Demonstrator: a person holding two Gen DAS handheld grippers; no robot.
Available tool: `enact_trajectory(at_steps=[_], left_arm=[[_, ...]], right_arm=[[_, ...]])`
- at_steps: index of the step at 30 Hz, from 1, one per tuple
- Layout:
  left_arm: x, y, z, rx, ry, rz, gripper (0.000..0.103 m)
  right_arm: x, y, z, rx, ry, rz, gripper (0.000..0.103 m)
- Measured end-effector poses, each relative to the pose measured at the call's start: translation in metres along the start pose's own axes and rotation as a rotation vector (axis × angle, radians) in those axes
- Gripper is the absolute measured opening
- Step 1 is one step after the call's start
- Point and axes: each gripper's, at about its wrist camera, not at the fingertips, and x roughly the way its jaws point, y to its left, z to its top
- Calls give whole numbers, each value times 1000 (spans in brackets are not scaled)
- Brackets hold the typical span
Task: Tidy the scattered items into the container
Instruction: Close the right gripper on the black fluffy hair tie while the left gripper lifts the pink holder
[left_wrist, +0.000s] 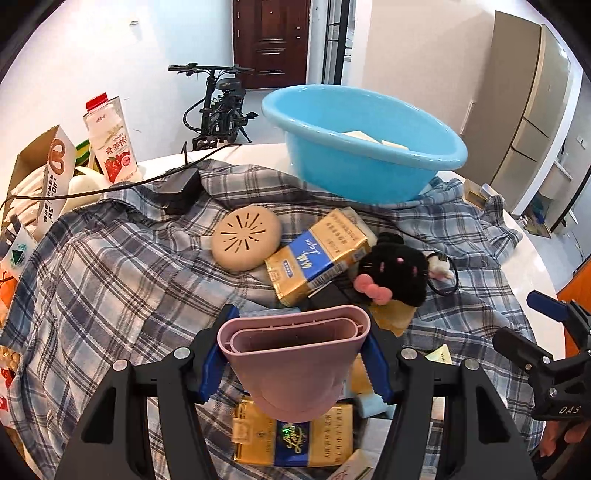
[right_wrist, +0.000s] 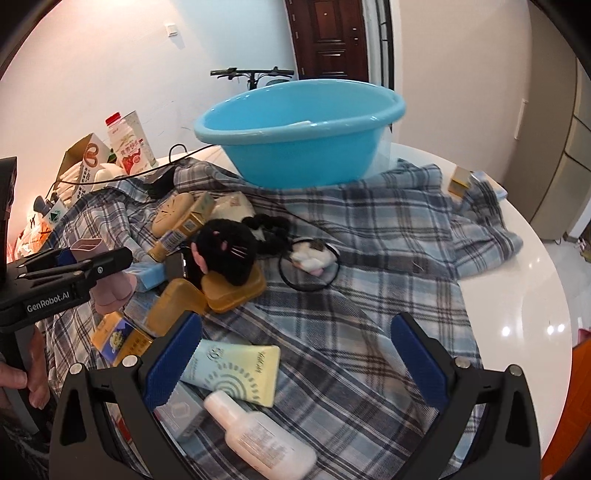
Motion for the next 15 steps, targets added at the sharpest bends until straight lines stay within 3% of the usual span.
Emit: enact_trajectory(at_steps=[8, 15], left_arm=[[4, 13, -3, -4, 6, -3, 65], [7, 25, -5, -2, 17, 7, 65]], right_arm=[[20, 25, 22, -35, 27, 38, 102], [57, 37, 47, 16, 92, 101, 102]])
